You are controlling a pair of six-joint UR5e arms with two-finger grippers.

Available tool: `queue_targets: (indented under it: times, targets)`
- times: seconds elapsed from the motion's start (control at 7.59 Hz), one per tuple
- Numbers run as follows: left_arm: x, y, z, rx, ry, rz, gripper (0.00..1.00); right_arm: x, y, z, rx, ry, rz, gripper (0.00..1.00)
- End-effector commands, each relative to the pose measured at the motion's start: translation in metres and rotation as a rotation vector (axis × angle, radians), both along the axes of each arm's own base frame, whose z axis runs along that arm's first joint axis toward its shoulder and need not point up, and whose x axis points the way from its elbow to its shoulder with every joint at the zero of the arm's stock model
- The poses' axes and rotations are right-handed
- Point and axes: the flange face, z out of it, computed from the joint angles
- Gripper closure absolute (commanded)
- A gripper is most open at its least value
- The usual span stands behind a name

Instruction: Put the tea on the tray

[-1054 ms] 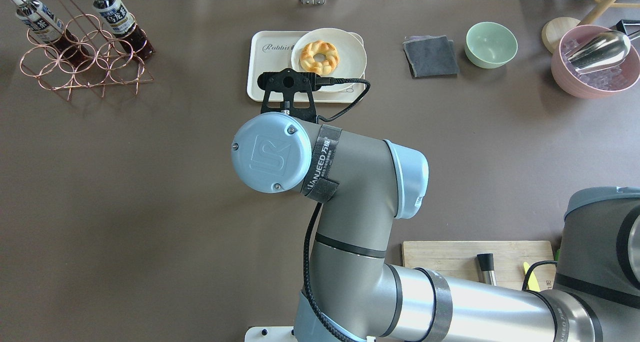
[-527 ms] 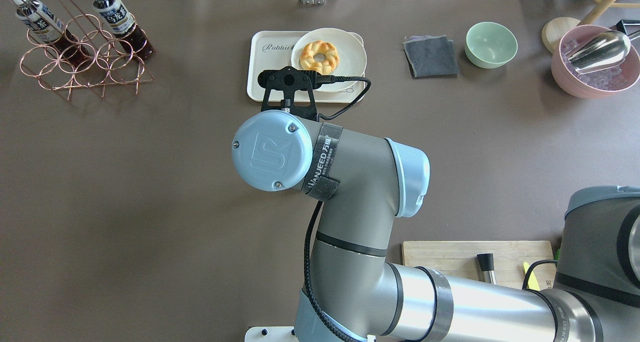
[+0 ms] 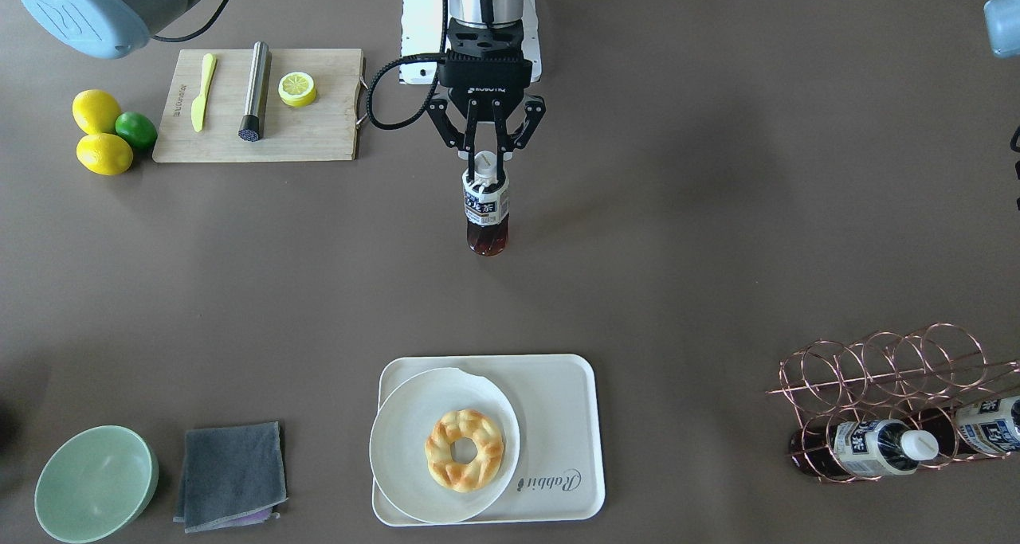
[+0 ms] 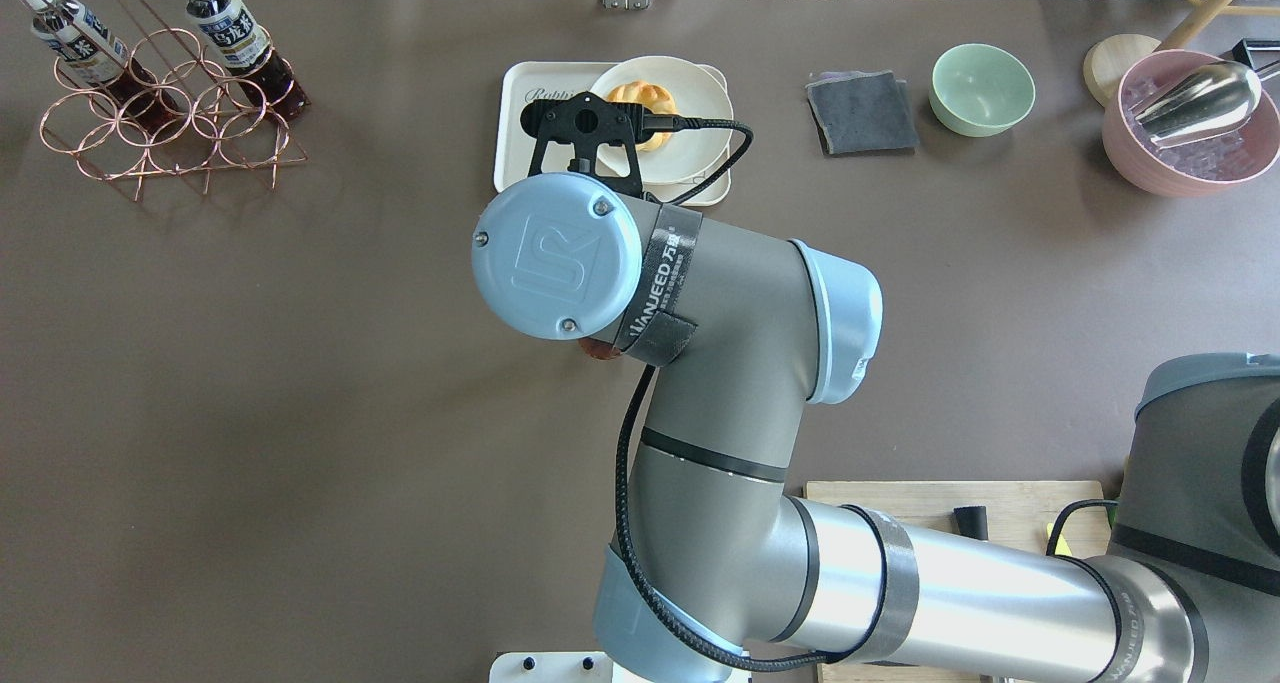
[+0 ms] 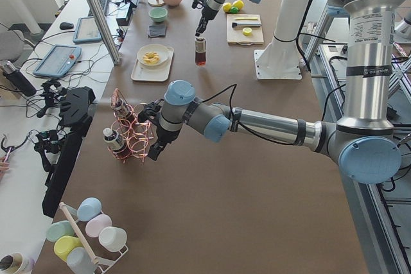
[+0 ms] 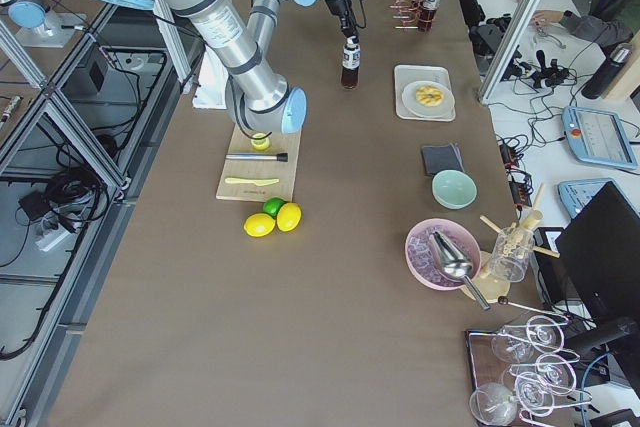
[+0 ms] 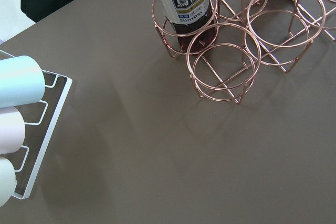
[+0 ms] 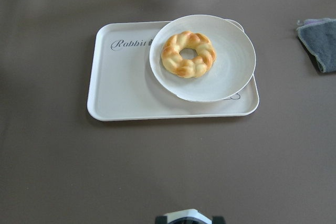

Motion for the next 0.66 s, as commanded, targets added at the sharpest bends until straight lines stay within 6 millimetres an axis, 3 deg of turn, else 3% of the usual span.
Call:
queue_targets:
  times: [0.0, 0.26, 0.53]
  targets:
    - [0.0, 0.0, -0.002, 0.003, 0.001, 0.0, 0.02, 0.041, -0.046, -0.019, -0.02, -0.033, 0.06, 1.0]
    - [0.0, -0.001, -0.001, 0.002, 0.0, 0.0, 0.02, 0.071, -0.097, -0.034, -0.06, -0.037, 0.058, 1.0]
    - [0.0, -0.001, 0.001, -0.001, 0.0, 0.0, 0.02, 0.047, -0.16, -0.079, -0.128, 0.007, 0.09, 1.0]
